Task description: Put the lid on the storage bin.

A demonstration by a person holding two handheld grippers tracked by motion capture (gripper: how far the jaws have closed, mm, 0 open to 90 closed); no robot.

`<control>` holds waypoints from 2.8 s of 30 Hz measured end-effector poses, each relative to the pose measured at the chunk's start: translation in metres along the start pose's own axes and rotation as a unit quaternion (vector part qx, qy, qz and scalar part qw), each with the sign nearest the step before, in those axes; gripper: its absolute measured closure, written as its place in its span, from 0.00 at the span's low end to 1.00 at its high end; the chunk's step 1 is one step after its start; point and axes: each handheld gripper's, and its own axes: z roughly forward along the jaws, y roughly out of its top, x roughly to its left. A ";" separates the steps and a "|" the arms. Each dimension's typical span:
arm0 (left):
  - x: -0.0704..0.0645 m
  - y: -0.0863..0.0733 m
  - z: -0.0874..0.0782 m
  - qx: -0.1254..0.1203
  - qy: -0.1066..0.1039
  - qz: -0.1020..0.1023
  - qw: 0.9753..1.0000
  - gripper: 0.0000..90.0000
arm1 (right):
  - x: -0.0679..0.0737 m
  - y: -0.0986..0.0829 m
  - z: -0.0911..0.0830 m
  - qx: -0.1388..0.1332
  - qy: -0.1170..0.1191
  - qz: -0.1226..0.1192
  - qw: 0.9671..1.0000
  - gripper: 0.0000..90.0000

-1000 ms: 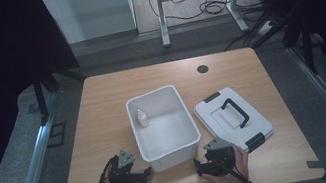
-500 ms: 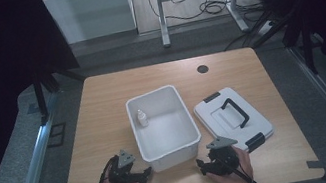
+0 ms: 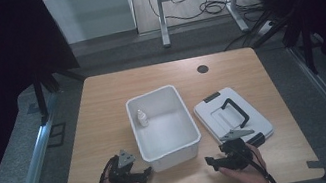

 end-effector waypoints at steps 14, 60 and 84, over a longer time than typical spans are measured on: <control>-0.001 0.000 0.000 -0.002 0.001 -0.003 1.000 0.14 | -0.017 0.019 -0.014 0.026 0.049 0.010 0.998 0.34; 0.000 0.000 0.000 -0.001 0.001 -0.001 1.000 0.14 | -0.133 0.143 -0.030 0.172 -0.027 0.056 0.983 0.60; -0.001 0.000 0.000 -0.001 0.001 -0.002 1.000 0.14 | -0.156 0.137 0.004 0.220 -0.038 0.080 0.971 0.91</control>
